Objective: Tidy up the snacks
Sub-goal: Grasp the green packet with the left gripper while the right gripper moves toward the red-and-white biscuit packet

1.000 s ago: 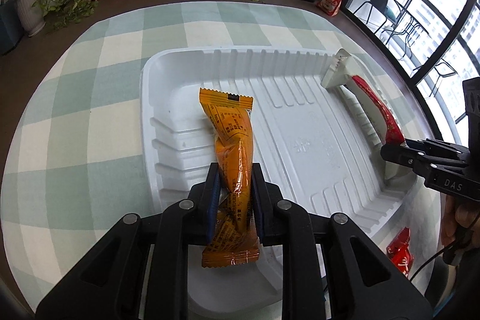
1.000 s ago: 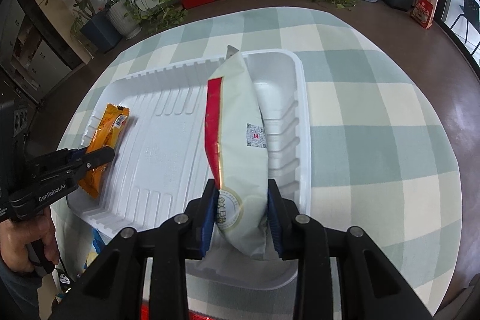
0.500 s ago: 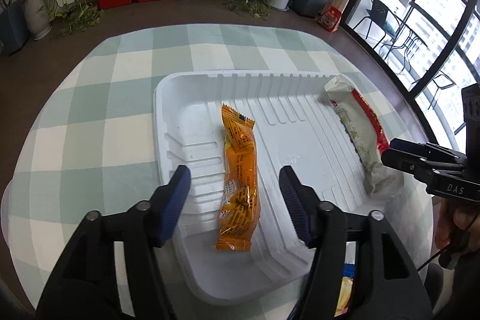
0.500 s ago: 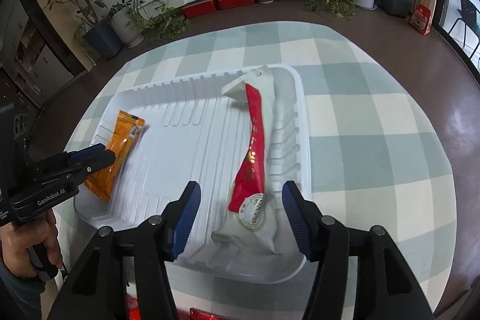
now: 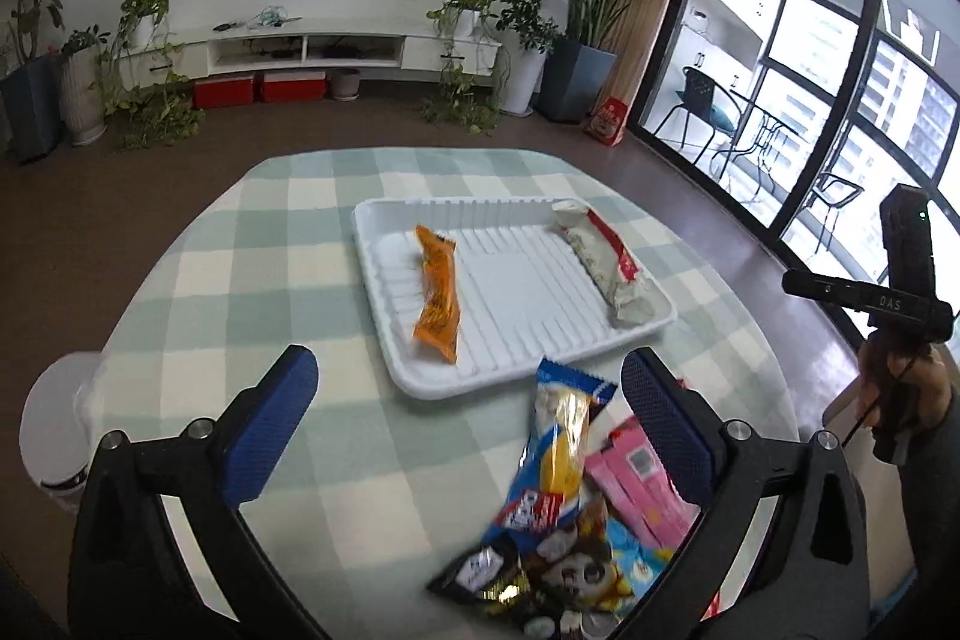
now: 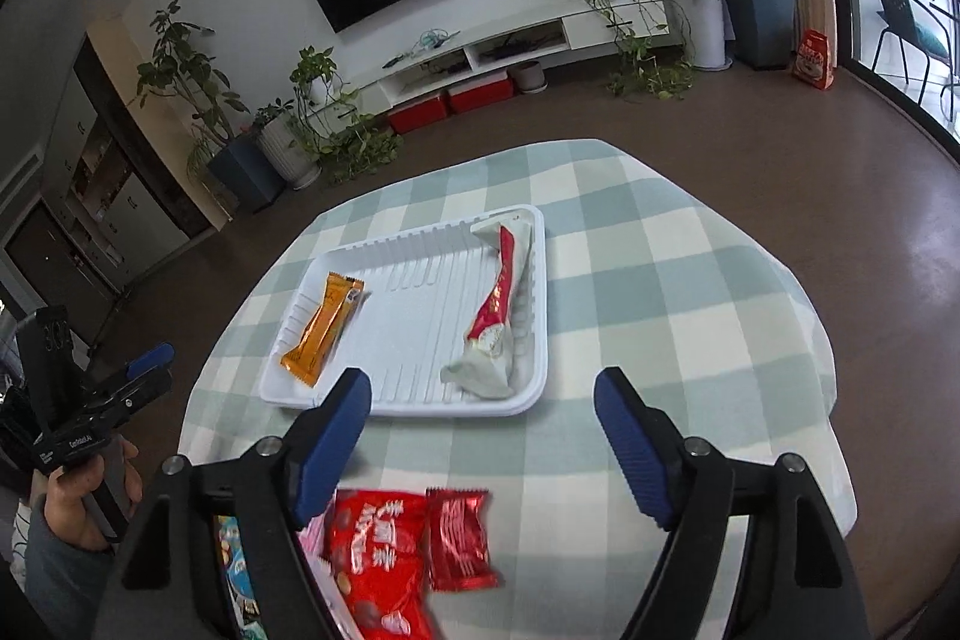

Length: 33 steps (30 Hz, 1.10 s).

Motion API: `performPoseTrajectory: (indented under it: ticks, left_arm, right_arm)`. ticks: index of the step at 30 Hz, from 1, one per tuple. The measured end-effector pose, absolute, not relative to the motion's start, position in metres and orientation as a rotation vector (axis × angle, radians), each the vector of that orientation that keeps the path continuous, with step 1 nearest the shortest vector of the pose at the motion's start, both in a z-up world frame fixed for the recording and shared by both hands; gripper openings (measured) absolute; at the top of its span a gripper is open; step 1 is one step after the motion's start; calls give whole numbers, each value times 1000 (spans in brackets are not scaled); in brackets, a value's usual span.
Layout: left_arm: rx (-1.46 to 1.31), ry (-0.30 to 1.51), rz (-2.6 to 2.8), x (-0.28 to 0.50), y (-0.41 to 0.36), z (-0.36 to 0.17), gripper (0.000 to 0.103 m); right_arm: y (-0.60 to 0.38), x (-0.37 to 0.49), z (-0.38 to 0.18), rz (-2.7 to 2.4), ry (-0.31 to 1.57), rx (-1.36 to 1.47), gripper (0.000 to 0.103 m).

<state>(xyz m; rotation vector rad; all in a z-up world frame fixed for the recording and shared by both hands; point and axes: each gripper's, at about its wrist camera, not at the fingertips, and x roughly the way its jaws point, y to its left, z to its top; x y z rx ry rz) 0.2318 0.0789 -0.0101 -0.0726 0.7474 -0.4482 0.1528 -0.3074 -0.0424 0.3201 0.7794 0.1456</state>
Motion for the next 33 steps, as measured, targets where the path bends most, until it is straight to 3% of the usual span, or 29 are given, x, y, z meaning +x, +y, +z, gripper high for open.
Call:
performPoseTrajectory:
  ticks: [10,19,24,25,33]
  left_arm:
    - [-91,764,-497,86,81,-44,103]
    - [128,788,-621,27,36,-70,101]
    - [277,796,-693,20,17,-68,65]
    - [318,808,-705,18,12,-71,62]
    - [383,941,-737,44,7,-92,60]
  right_arm:
    - [-292,52,-90,177,843,412,80]
    - [-244,14,-125,257,934,425,80]
    - [-230,11,-123,282,928,392,80]
    - [-229,11,-124,283,929,392,80]
    - [-224,10,-124,296,932,377,79]
